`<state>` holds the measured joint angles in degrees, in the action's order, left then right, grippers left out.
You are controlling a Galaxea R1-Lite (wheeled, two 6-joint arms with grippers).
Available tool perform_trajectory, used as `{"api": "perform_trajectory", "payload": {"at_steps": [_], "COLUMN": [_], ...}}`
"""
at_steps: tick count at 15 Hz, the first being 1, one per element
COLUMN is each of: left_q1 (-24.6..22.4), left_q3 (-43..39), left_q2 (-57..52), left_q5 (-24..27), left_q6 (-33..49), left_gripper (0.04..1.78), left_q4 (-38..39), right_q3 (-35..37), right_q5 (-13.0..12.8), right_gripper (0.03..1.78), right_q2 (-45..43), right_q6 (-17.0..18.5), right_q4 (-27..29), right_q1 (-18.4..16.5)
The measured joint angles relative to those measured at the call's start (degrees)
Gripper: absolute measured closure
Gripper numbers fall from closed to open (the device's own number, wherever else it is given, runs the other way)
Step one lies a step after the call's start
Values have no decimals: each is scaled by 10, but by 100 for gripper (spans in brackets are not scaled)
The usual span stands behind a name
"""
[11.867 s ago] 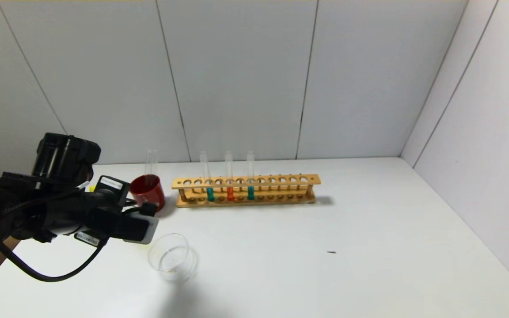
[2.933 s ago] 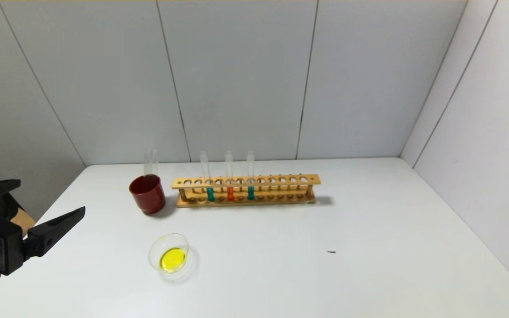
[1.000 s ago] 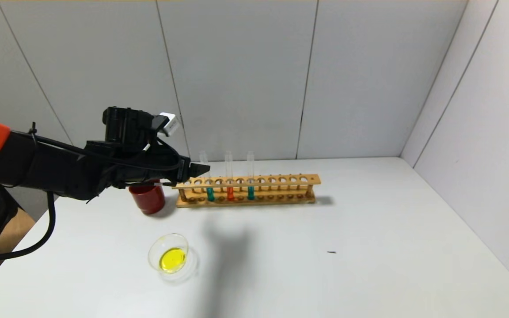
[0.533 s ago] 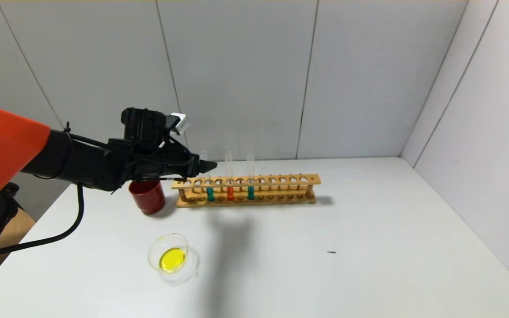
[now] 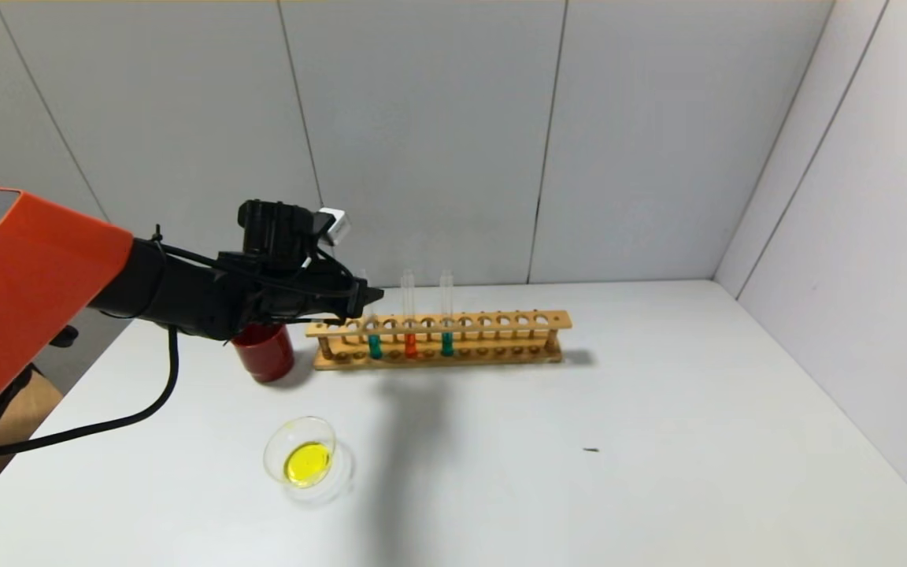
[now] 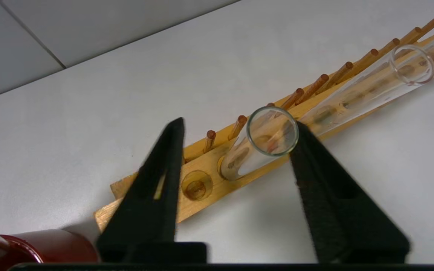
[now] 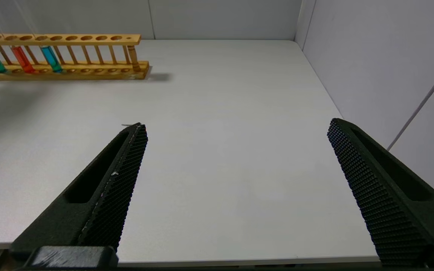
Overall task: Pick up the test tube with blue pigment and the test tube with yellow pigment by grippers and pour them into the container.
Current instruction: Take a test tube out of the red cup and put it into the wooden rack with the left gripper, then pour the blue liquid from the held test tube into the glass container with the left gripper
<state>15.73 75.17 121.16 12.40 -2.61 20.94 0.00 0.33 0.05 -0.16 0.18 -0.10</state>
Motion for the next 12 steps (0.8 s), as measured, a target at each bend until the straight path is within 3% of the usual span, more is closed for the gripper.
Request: {"api": "perform_trajectory", "payload": {"at_steps": [3,4,12], "left_q1": [3,4,20], "left_q3": [5,5,45], "left_q2": [4,5,-3], "left_q5": [0,0,-35], "left_q6": [0,0,-2], "left_gripper": [145,151,151], "left_q4": [2,2,-17], "right_q3": [0,0,0], "right_q5": [0,0,0], "right_gripper": [6,6,6], "right_q2": [0,0,0], "right_q6": [0,0,0], "right_q4": [0,0,0], "right_q1": [0,0,0]}}
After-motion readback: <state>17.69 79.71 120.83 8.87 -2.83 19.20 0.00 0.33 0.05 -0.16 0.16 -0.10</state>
